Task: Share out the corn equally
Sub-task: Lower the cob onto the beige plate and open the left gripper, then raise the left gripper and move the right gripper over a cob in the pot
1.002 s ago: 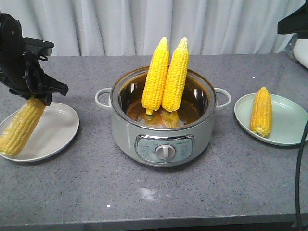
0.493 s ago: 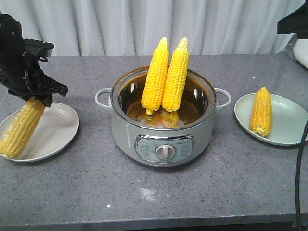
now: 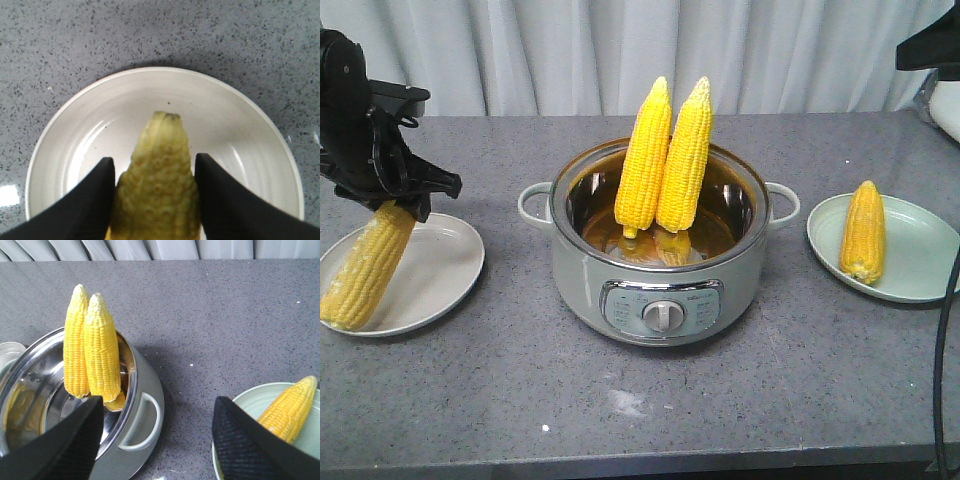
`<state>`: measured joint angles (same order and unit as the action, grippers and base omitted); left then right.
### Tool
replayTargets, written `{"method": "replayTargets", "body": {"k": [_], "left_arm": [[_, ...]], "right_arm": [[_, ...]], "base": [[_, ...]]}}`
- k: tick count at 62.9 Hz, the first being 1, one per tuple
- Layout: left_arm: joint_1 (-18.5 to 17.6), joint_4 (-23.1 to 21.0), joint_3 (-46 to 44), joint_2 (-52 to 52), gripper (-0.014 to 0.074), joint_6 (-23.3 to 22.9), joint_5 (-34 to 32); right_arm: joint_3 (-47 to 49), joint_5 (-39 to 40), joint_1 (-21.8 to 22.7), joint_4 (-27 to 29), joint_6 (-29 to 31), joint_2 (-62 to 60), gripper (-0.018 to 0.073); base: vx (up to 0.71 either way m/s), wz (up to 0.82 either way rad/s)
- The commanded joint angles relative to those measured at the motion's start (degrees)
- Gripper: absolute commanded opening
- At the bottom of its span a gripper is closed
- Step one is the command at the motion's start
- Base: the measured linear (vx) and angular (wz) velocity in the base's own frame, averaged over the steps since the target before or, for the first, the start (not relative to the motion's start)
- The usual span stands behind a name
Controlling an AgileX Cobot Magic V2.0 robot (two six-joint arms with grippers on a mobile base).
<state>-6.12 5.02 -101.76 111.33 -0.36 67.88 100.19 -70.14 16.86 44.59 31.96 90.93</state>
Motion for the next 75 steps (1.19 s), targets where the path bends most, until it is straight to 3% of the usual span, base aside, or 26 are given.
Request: {"method": "replayTargets", "body": {"k": [1,15,32,40,49,57,67,75], "left_arm": [[-0.08,0.21,-1.46,-3.24,0.0382,-1.2,-1.19],[-0.08,0.21,-1.46,-3.24,0.0485,-1.31,-0.88],[-0.08,0.0,-1.46,-3.24,0.0496,-1.31,-0.05],[-0.08,-2.45,-1.46,-3.24,0.0496,-1.25,-0.37],[-0.08,-6.73,-2.42,-3.55,0.0496,-0.69,-2.17],[-0.08,-9.97,-5.43,-4.18,0.0496,-0.63,-2.93],[-0.08,-13.64,-11.39,-5.39,0.0496,0.87,-2.68],[-0.08,-19.75,-16.3,-6.55,0.0496,2.72,-2.8]], "right_arm": [[1.43,2.23,0.28,2.82,0.51,-1.93,0.0454],[1.43,2.23,0.28,2.82,0.51,-1.93,0.0454],[1.43,2.14,0.28,2.94,0.51,-1.93,0.0454],[1.43,2.67,-0.02,3.42,0.66,-1.93,0.0454],[1.43,2.52,-0.89,8.01,5.65,-1.72,0.0454],[1.43,5.19,-4.2,11.75,9.92,-0.83,0.0464],[1.58,12.03,-10.3,11.87,11.47,2.05,0.0534],[3.32,16.31,-15.35,10.32,11.81,5.97,0.0596]], "base": [[0.0,0.0],[0.0,0.0],[0.0,0.0],[0.0,0.0],[0.0,0.0],[0.0,0.0],[0.0,0.0],[0.0,0.0]]}}
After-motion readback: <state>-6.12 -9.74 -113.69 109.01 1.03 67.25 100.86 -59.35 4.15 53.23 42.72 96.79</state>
